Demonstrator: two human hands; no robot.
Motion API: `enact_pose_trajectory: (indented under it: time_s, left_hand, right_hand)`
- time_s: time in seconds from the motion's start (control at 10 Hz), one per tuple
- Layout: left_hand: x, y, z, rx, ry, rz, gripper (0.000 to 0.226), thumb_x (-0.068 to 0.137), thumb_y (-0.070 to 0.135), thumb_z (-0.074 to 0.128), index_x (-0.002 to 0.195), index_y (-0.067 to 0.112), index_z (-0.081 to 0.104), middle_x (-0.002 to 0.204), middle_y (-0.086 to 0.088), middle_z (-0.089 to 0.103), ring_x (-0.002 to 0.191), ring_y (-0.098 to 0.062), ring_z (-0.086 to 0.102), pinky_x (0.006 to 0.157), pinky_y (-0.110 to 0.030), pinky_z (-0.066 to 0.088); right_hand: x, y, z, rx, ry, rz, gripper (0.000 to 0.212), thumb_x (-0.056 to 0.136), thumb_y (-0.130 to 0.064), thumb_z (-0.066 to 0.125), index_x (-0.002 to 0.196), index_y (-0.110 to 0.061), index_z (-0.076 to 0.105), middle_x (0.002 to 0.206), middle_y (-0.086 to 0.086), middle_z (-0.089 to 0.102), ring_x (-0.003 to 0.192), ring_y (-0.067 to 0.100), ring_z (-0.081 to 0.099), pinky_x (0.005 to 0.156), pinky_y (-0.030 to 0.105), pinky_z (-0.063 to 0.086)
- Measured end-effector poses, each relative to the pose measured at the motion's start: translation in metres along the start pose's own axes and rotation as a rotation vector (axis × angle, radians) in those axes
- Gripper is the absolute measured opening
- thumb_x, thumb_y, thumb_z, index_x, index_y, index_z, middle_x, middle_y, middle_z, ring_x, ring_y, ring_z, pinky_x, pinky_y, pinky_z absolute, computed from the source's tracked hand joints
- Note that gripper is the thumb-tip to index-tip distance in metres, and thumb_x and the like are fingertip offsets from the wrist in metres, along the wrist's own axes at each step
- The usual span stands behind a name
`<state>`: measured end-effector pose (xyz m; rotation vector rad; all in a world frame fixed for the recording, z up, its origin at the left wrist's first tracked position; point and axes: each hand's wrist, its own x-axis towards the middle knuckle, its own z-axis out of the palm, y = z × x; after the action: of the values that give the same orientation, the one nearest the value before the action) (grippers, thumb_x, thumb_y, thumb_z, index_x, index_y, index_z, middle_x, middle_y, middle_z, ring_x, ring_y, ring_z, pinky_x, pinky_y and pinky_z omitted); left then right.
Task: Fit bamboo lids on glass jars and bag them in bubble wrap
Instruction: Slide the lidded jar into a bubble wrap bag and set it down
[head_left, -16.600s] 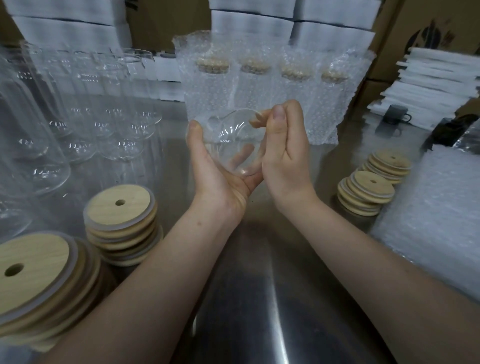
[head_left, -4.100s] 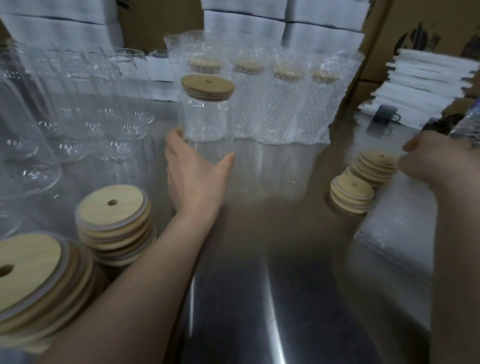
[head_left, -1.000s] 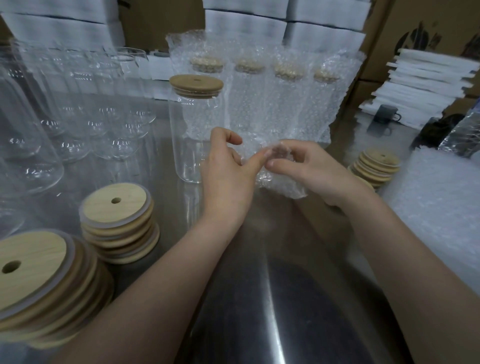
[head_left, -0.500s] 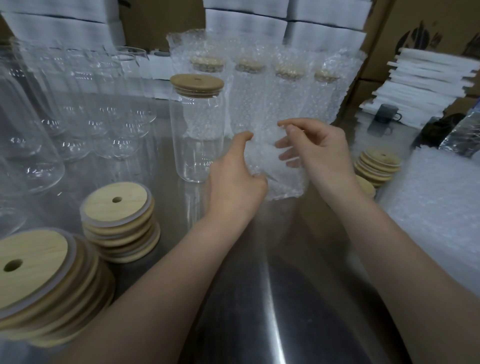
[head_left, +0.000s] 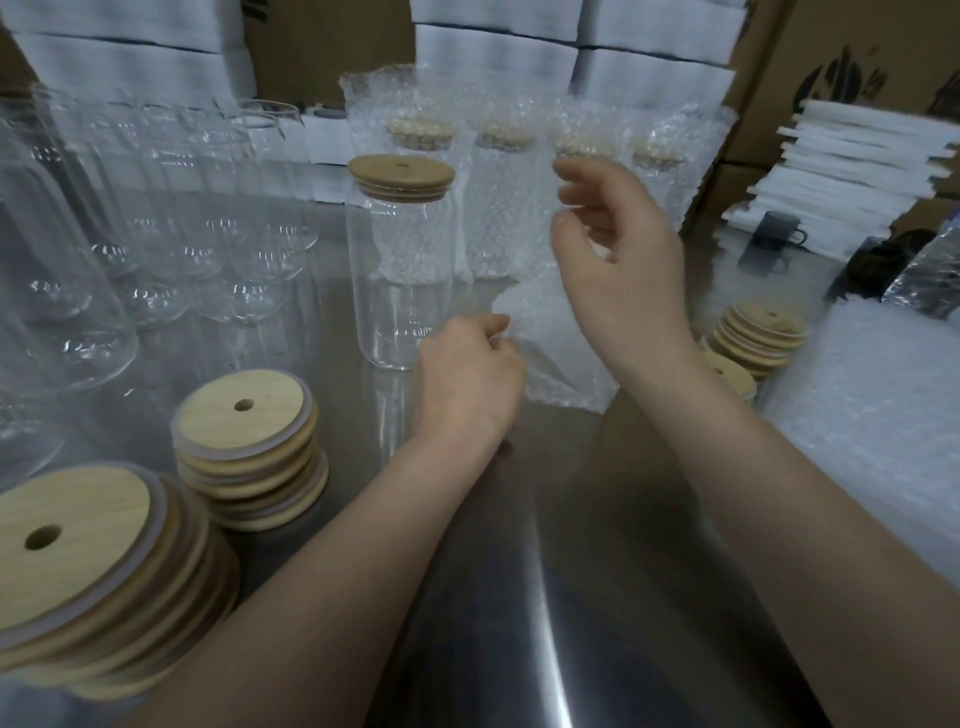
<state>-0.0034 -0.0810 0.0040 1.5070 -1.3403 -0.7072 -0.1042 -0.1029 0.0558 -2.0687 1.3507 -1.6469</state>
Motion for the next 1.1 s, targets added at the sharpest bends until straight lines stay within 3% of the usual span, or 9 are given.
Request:
enact_pose_trajectory:
  time_s: [0.1, 0.2, 0.3, 0.4, 0.5, 0.6, 0.7, 0.9, 1.1]
  left_hand:
    - [0.002, 0.001, 0.001, -0.044, -0.005, -0.025, 0.023, 0.088, 0.011, 0.044, 0.078, 0.005, 0.064, 0.070, -0.015, 0.069, 0.041, -0.021, 0.064, 0.037, -0.025, 0.047]
    - [0.002, -0.004, 0.000, -0.057, 0.005, -0.056, 0.036, 0.088, 0.001, 0.051, 0.058, 0.018, 0.042, 0.046, 0.000, 0.048, 0.024, -0.003, 0.047, 0.025, -0.016, 0.032]
    - [-0.003, -0.005, -0.004, -0.090, -0.024, -0.048, 0.017, 0.091, -0.004, 0.052, 0.089, 0.013, 0.054, 0.058, 0.001, 0.043, 0.027, 0.009, 0.045, 0.026, -0.013, 0.033]
    - [0.001, -0.007, -0.003, -0.070, -0.035, -0.051, 0.039, 0.094, -0.005, 0.049, 0.132, -0.005, 0.048, 0.061, 0.001, 0.041, 0.028, 0.012, 0.044, 0.025, -0.011, 0.030]
    - [0.004, -0.007, -0.004, -0.029, -0.063, -0.045, 0.024, 0.098, -0.001, 0.044, 0.121, -0.006, 0.052, 0.060, -0.002, 0.042, 0.030, 0.010, 0.046, 0.027, -0.012, 0.032]
    - [0.001, -0.002, -0.006, 0.003, -0.049, -0.027, 0.029, 0.099, 0.007, 0.039, 0.074, 0.005, 0.053, 0.051, -0.007, 0.047, 0.025, -0.004, 0.047, 0.024, -0.016, 0.029]
    - [0.001, -0.001, -0.007, -0.069, -0.011, -0.025, 0.036, 0.094, 0.013, 0.046, 0.062, -0.002, 0.055, 0.047, -0.015, 0.054, 0.021, -0.011, 0.045, 0.024, -0.020, 0.031]
    - [0.007, -0.004, -0.005, -0.272, 0.025, -0.122, 0.044, 0.098, 0.043, 0.049, 0.075, 0.007, 0.060, 0.055, -0.017, 0.060, 0.026, -0.017, 0.049, 0.030, -0.015, 0.029]
    - [0.012, -0.009, -0.006, -0.381, 0.117, -0.198, 0.037, 0.100, 0.031, 0.050, 0.068, 0.013, 0.055, 0.043, -0.003, 0.054, 0.020, -0.011, 0.040, 0.030, -0.010, 0.023]
  right_hand:
    - [0.002, -0.022, 0.020, 0.110, -0.250, 0.014, 0.059, 0.092, -0.025, 0.066, 0.145, -0.018, 0.039, 0.137, -0.005, 0.046, 0.127, 0.012, 0.045, 0.102, 0.016, 0.037]
    - [0.008, -0.031, 0.041, 0.125, -0.418, 0.086, 0.095, 0.081, -0.039, 0.078, 0.153, -0.024, 0.018, 0.155, 0.003, 0.027, 0.141, 0.017, 0.029, 0.105, 0.023, 0.028]
    - [0.012, -0.029, 0.058, 0.094, -0.448, 0.135, 0.109, 0.075, -0.038, 0.084, 0.154, -0.027, 0.011, 0.152, 0.008, 0.032, 0.136, 0.020, 0.037, 0.095, 0.019, 0.027]
    - [0.014, -0.027, 0.069, 0.073, -0.423, 0.131, 0.104, 0.075, -0.032, 0.085, 0.153, -0.027, 0.016, 0.144, 0.000, 0.043, 0.118, 0.020, 0.051, 0.083, 0.019, 0.034]
    - [0.010, -0.027, 0.070, 0.083, -0.348, 0.097, 0.093, 0.073, -0.030, 0.085, 0.147, -0.028, 0.028, 0.120, -0.012, 0.047, 0.100, 0.012, 0.052, 0.078, 0.022, 0.038]
    - [0.001, -0.029, 0.061, 0.200, -0.200, 0.061, 0.088, 0.075, -0.025, 0.084, 0.145, -0.025, 0.030, 0.124, -0.014, 0.044, 0.101, 0.011, 0.052, 0.083, 0.024, 0.046]
    - [-0.003, -0.032, 0.045, 0.480, -0.031, 0.151, 0.088, 0.079, -0.021, 0.082, 0.146, -0.027, 0.026, 0.131, -0.002, 0.047, 0.109, 0.016, 0.057, 0.089, 0.040, 0.056]
    - [-0.010, -0.029, 0.008, 0.968, -0.049, 0.489, 0.080, 0.073, -0.036, 0.072, 0.141, -0.035, 0.030, 0.112, 0.004, 0.058, 0.106, 0.025, 0.063, 0.081, 0.055, 0.059]
    - [-0.006, -0.017, -0.008, 0.895, -0.055, 0.511, 0.076, 0.072, -0.037, 0.071, 0.139, -0.035, 0.035, 0.104, 0.005, 0.059, 0.090, 0.021, 0.059, 0.079, 0.053, 0.059]
